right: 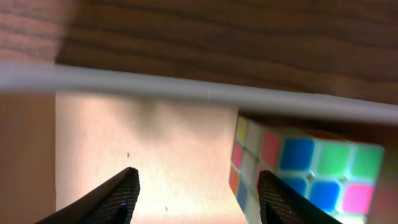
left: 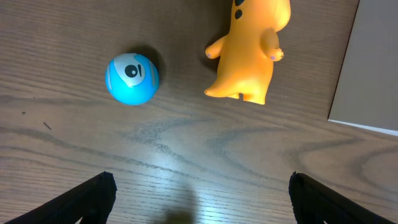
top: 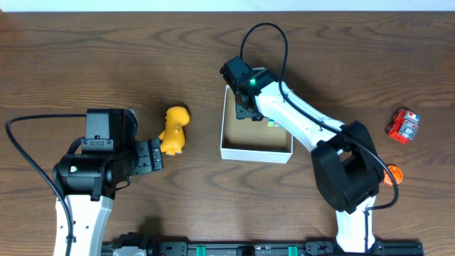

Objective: Pack container
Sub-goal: 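Move the right gripper right to above the red fire truck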

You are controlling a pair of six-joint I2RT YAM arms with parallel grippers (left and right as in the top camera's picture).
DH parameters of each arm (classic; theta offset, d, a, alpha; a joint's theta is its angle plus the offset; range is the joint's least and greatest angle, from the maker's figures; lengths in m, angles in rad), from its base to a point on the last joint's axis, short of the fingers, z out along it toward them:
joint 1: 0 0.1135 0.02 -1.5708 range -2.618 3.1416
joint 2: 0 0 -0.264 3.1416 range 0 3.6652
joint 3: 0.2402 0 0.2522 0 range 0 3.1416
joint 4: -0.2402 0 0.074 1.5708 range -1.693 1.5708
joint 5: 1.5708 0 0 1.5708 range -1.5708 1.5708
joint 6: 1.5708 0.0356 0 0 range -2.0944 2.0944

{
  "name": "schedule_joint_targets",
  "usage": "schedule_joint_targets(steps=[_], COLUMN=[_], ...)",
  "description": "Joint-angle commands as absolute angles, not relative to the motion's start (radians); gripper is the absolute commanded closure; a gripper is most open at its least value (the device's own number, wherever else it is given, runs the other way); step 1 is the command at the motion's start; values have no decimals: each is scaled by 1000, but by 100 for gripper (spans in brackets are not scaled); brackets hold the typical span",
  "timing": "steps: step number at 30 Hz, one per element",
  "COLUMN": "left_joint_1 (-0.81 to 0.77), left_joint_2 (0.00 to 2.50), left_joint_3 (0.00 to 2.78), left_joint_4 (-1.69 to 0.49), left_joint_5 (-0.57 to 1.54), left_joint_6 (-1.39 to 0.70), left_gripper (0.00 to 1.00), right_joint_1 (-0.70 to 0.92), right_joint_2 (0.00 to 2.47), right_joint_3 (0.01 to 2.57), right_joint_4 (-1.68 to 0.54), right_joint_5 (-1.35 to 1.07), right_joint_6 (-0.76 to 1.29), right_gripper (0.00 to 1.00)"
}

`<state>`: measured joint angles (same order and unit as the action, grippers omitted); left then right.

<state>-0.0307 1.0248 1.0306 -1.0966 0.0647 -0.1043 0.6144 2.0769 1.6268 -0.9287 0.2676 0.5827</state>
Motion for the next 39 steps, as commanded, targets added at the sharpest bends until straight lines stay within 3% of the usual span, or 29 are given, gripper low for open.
schedule_joint_targets(steps=[1,6,11,17,28,39], left_joint_1=[-29,-29,-29,-29,-29,-29], left_joint_2=[1025,1025,1025,1025,1025,1025], left_joint_3=[1050,1050,1050,1050,1050,1050], left_joint_4=[-1099,-1099,-1099,-1098,-1099,-1099], left_joint_5=[64,64,64,64,64,64], left_joint_6=[-100,-99,-100,-100,-100,-100], left_gripper=[9,9,9,9,9,9], right_joint_1=[588,489,287,-43,-412,-492], right_joint_2=[1922,1695,1512,1472,1688,1958], right_joint_3=[1658,1658,1658,1651,1621,1621], right_joint_4=[-953,-1008,-1069,-1188,-1183,-1129], right_joint_5=[301,340,337,256,191,91], right_joint_6=[550,571,571,556,411,284], right_gripper=[37,36,27,1,1,1])
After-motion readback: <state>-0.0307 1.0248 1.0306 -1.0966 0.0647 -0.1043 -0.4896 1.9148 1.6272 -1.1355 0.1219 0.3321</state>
